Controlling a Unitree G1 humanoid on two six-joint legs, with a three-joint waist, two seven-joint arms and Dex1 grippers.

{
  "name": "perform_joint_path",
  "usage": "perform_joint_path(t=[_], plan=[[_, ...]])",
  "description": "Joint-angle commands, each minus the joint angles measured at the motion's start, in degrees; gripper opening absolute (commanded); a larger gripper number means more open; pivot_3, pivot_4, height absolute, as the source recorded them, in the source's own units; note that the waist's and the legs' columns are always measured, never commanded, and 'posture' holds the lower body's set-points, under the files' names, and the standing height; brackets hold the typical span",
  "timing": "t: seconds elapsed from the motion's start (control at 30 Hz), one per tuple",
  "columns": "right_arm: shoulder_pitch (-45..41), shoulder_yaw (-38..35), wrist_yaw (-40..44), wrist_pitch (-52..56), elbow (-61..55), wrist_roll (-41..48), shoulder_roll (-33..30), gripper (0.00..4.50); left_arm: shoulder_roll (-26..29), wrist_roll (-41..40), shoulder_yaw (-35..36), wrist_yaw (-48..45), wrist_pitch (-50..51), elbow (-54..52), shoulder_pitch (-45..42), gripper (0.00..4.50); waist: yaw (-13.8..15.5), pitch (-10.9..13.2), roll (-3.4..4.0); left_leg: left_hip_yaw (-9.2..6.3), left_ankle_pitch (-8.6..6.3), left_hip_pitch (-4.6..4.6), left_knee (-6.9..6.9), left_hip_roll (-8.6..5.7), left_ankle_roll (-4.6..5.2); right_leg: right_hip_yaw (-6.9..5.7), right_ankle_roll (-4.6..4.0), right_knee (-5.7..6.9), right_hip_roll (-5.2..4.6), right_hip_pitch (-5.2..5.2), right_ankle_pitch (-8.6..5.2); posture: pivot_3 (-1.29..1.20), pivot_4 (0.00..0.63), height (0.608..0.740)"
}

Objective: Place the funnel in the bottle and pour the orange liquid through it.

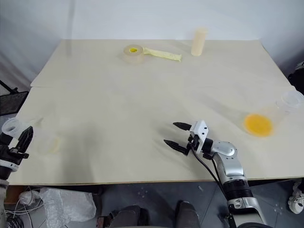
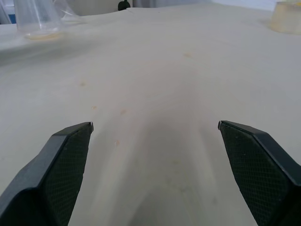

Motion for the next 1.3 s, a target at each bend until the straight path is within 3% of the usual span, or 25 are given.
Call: perform_joint_path(t=[0.03, 0.2, 0.37, 0.6, 0.93, 1.23, 1.3], plan=[[-0.5, -1.9, -1.0, 0.5, -3.4, 1.0, -1.2, 4.50, 5.0, -0.5, -6.8, -5.1, 1.9, -2.8, -7.2, 2.36, 0.5, 0.0, 0.00, -0.03, 0.01, -0.01, 0.02, -0.02, 0.01, 0.01, 0.00, 0.01, -0.01, 0.01, 0.00, 0.00, 0.150, 0.740], [-0.1, -2.8, -0.2, 3.3, -7.0, 2.9, -3.1, 4.50, 5.6, 0.4, -16.8, -9.5, 3.3, 2.0, -21.1, 2.36, 0.1, 0.0, 0.02, 0.00, 0.01, 0.00, 0.01, -0.09, 0.02, 0.06, 0.01, 0.03, -0.03, -0.01, 0.01, 0.00, 0.150, 0.740], [3.3, -3.4, 4.0, 9.9, -16.3, 8.2, -7.6, 4.50, 0.9, 1.3, -27.0, -15.5, 2.6, 9.7, -36.2, 2.36, -0.1, 0.0, 0.00, -0.08, 0.00, -0.04, -0.07, -0.31, -0.01, -0.19, 0.03, 0.03, 0.05, -0.04, 0.01, 0.00, 0.150, 0.740], [7.3, -6.2, 3.1, 15.3, -26.2, 11.9, -12.0, 4.50, -7.6, 7.5, -39.2, -24.4, -1.5, 22.7, -48.8, 2.36, 0.0, 0.0, -0.05, 0.13, 0.00, -0.04, -0.06, -0.33, 0.00, -0.23, 0.05, -0.04, 0.05, -0.05, 0.02, 0.00, 0.150, 0.740], [14.2, -10.4, 0.9, 16.4, -32.1, 12.4, -14.8, 4.50, -13.7, 14.2, -45.1, -29.8, -5.2, 33.3, -54.6, 2.36, 0.6, 0.1, -0.15, 0.19, 0.02, -0.06, -0.02, -0.32, 0.03, -0.22, 0.06, -0.06, 0.04, -0.05, 0.03, 0.00, 0.150, 0.740], [16.3, -10.0, -1.6, 16.1, -34.1, 12.1, -13.9, 4.50, -15.1, 17.4, -47.2, -32.6, -7.2, 33.8, -53.8, 2.36, 1.4, 0.1, -0.17, 0.17, 0.03, -0.10, 0.10, -0.32, 0.06, -0.21, 0.07, -0.05, 0.03, -0.04, 0.04, 0.00, 0.150, 0.740], [16.2, -9.9, -1.8, 16.0, -34.1, 12.0, -13.9, 4.50, -15.0, 17.2, -47.3, -33.3, -6.5, 33.0, -53.1, 3.08, 1.4, 0.1, -0.17, 0.17, 0.03, -0.11, 0.09, -0.32, 0.06, -0.22, 0.07, -0.05, 0.03, -0.04, 0.04, 0.00, 0.150, 0.740]])
